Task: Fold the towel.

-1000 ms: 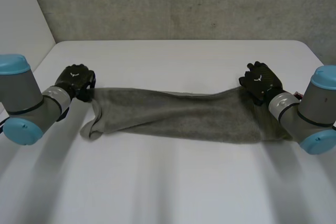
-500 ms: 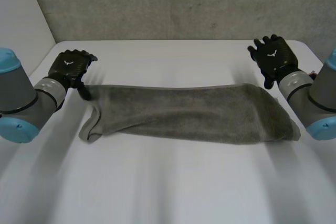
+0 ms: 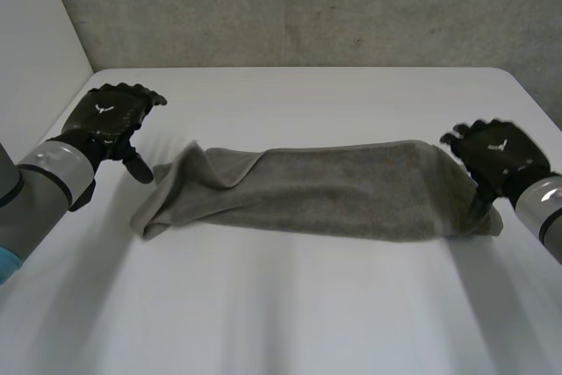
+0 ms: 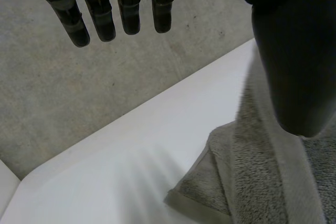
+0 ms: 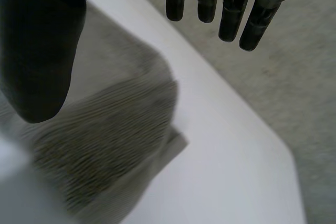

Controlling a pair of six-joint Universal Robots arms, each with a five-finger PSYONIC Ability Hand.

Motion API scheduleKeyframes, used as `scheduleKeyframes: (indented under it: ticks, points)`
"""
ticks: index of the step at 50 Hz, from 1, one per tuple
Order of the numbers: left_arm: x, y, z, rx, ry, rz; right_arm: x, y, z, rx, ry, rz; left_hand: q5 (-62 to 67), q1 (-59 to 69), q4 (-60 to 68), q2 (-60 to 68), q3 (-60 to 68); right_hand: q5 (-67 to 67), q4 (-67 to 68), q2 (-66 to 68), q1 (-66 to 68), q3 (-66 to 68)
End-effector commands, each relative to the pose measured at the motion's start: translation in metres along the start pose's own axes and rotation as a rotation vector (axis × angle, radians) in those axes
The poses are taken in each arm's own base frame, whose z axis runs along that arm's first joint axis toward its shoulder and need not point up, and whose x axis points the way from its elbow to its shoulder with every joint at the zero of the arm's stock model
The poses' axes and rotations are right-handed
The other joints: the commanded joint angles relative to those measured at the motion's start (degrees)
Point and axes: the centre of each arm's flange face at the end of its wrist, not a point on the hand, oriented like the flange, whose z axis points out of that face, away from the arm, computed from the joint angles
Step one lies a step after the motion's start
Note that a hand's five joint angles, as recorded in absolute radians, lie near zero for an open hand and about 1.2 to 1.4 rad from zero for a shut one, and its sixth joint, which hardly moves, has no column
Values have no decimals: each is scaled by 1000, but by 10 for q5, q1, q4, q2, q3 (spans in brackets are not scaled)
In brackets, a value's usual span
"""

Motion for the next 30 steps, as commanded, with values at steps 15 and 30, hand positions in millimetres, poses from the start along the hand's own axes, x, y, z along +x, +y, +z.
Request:
scheduleKeyframes:
  ticks: [15,30]
  points:
    - [-17,43,28,-181,25,-284,-14,52,28,-39,-51,-76,-23,-60,-32,-32,-26,99,-31,91,103,-19]
    - [36,27,-38,-190,116,-276,-18,63,26,-82,-49,-108,-18,-55,-32,-27,-26,146,-31,138,150,-19]
